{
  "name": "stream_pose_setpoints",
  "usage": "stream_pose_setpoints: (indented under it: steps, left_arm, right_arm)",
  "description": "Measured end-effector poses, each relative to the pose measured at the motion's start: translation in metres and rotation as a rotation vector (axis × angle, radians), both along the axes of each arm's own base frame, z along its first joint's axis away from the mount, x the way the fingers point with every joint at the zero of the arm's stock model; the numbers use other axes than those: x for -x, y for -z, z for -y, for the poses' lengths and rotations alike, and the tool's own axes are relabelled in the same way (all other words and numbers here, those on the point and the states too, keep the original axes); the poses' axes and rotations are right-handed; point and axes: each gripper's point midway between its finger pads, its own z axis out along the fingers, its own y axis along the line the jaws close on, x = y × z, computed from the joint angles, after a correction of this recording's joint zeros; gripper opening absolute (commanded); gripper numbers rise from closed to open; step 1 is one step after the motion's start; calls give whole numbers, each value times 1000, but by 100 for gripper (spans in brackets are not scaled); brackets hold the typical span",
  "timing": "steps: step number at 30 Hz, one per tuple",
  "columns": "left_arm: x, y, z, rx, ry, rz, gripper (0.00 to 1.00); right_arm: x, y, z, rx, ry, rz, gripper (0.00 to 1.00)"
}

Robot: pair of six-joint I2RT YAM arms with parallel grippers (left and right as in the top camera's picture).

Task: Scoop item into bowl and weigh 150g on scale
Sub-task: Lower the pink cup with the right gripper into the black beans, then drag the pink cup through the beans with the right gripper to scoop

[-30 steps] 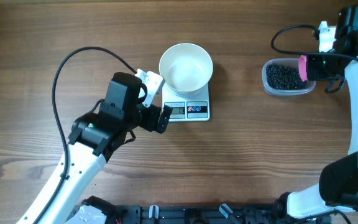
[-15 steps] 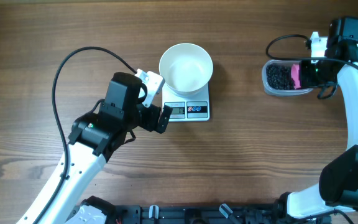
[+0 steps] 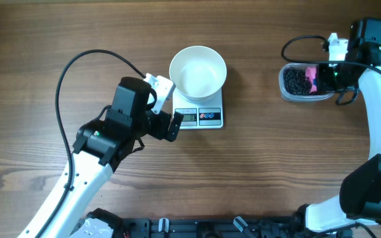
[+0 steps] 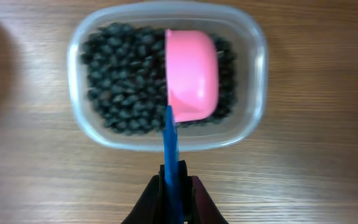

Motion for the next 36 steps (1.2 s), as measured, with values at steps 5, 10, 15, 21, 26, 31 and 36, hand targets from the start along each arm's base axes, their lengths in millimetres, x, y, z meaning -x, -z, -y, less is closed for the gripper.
stream_pose_setpoints:
  steps: [5,10,15,21,26,31,36]
  left_arm:
    - [0,0,0,0,0,0,100]
    - [0,0,0,0,0,0,100]
    - [0,0,0,0,0,0,100]
    - [0,0,0,0,0,0,100]
    - [0,0,0,0,0,0,100]
    - [0,0,0,0,0,0,100]
    - [0,0,0,0,0,0,100]
  right_arm:
    - [-6,-4,19,98,48,23,4]
    - [-6,-4,22,116,54,23,4]
    - [-4,-3,19,98,49,14,4]
    - [-1,5,10,52,34,5,4]
    - [7,16,3,13,24,-23,4]
    - [8,19,-8,-48,14,-23,4]
    - [10,20,-13,-77,15,-32,4]
